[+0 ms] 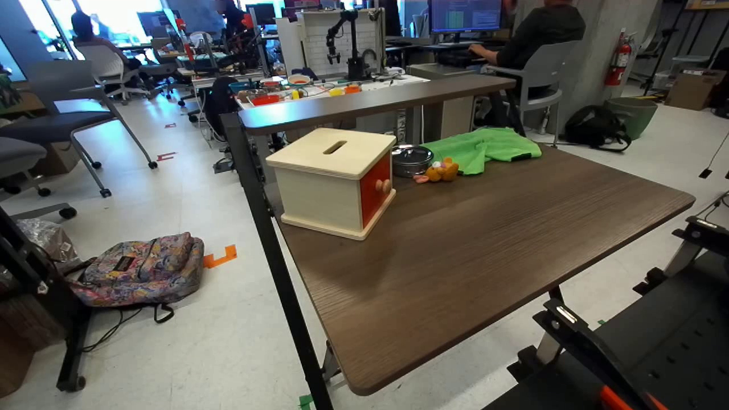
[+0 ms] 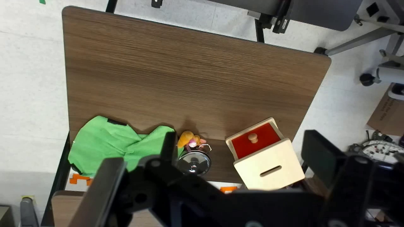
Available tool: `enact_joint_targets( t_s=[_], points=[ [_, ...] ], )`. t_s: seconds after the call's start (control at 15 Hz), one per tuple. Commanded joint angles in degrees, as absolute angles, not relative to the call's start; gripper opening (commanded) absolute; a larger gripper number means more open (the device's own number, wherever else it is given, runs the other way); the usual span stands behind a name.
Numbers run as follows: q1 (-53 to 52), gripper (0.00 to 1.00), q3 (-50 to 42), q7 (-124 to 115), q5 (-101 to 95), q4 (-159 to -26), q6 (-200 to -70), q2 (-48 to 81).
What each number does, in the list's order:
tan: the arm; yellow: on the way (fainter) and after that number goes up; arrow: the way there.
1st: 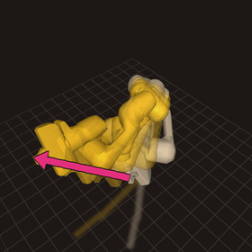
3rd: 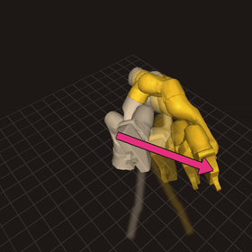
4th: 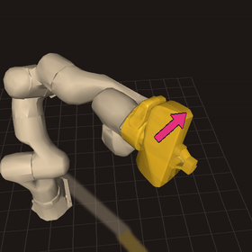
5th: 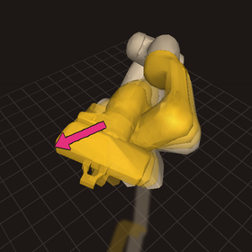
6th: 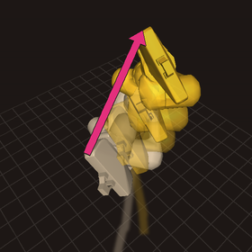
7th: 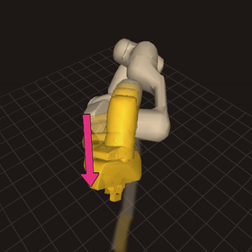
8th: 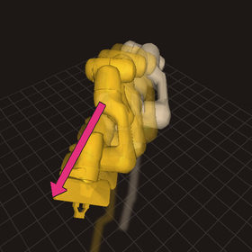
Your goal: Open the orange drawer
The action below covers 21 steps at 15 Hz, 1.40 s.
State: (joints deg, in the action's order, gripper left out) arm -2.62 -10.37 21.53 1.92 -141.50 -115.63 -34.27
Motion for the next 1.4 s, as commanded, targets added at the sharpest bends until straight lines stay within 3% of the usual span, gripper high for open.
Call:
enact_joint_targets(
  t_s=[0.0, 0.93, 1.33],
  points=[
    [-2.0, 1.00, -9.9, 21.8, 2.3, -141.4, -115.4, -34.2],
    [-2.0, 1.00, -9.9, 21.8, 2.3, -141.4, -115.4, -34.2],
    [-2.2, 1.00, -11.8, 24.4, 2.2, -137.0, -118.2, -22.5]
  ],
)
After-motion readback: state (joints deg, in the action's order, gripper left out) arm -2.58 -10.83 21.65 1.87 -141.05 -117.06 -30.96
